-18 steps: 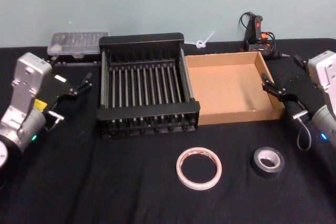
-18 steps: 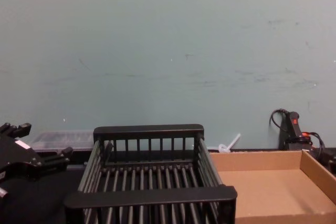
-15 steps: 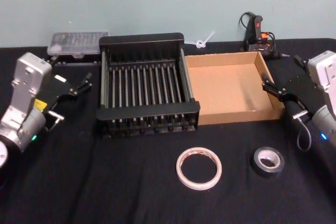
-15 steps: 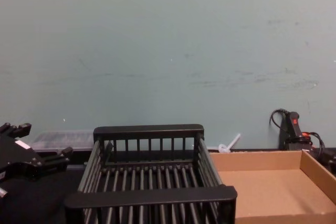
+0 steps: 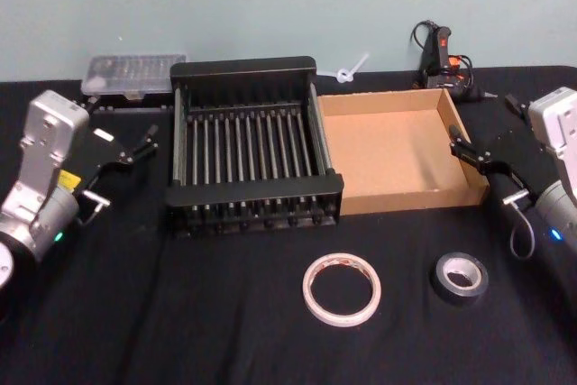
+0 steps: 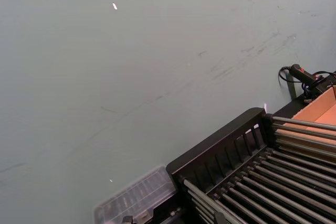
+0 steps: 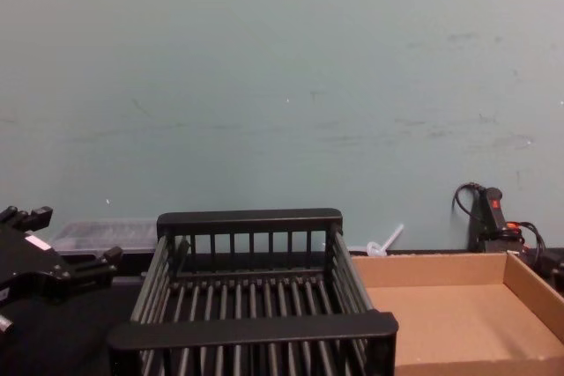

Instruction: Pick up the white tape and place it into the black box , Pick up the silver tape and place it into the brown box.

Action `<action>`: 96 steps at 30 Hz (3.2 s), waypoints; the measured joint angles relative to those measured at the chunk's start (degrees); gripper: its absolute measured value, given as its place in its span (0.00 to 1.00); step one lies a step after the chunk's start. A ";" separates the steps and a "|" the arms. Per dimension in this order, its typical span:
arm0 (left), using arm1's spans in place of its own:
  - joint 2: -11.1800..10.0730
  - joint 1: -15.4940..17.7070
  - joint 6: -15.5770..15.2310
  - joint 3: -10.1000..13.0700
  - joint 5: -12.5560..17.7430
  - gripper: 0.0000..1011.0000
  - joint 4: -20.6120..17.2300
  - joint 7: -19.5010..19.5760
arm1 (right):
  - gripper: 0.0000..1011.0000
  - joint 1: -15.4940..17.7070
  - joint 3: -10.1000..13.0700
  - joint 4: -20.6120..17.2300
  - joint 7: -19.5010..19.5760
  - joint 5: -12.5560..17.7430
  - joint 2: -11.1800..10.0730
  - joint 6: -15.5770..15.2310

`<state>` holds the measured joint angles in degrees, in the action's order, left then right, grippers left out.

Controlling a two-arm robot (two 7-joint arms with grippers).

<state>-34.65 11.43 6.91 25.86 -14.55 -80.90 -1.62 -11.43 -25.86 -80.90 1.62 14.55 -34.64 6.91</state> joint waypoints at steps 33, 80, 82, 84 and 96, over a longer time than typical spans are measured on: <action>0.00 0.00 0.00 0.00 0.00 0.99 0.00 0.00 | 0.99 0.00 0.00 0.00 0.00 0.00 0.00 0.00; 0.00 0.00 0.00 0.00 0.00 0.99 0.00 0.00 | 0.99 0.65 2.08 -0.32 -2.70 1.68 1.12 -0.07; 0.00 0.00 0.00 0.00 0.00 0.99 0.00 0.00 | 0.99 0.96 2.47 -0.69 -3.32 2.24 1.17 -0.22; 0.00 0.00 0.00 0.00 0.00 0.99 0.00 0.00 | 0.99 1.57 3.08 -1.43 -4.12 3.10 1.21 -0.61; 0.00 0.00 0.00 0.00 0.00 0.99 0.00 0.00 | 0.99 7.08 6.23 -9.37 -7.97 8.03 -0.11 -6.31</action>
<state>-34.64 11.43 6.91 25.86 -14.55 -80.90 -1.62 -4.35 -19.63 -90.27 -6.35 22.57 -34.75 0.59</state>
